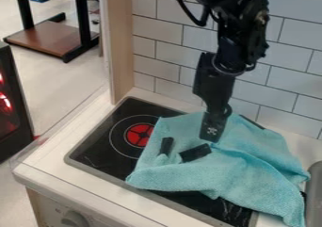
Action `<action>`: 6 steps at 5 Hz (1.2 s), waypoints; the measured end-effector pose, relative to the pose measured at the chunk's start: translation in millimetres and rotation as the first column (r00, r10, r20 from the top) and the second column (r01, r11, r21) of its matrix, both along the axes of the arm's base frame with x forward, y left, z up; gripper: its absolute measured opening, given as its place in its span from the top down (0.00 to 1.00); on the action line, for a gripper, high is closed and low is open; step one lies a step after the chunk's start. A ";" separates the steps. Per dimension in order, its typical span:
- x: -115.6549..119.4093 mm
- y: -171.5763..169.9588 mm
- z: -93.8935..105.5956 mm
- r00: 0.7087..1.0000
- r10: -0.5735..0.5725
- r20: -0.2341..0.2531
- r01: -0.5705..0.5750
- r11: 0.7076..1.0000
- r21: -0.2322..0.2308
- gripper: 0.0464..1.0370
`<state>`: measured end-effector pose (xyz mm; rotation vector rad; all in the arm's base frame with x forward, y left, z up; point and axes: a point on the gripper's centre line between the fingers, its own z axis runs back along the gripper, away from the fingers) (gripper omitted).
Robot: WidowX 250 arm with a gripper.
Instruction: Robot unfolded from center to bottom right
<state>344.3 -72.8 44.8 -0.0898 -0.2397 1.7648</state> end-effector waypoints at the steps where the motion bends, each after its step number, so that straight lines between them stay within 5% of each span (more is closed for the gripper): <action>1: -1.4 1.6 -16.9 0.999 0.006 -0.042 -0.005 1.000 0.019 0.04; 4: 2.8 3.7 -33.7 0.997 0.020 -0.074 -0.017 0.999 0.046 0.10; 6: 5.4 2.3 -47.9 0.994 0.033 -0.103 -0.028 0.998 0.054 0.66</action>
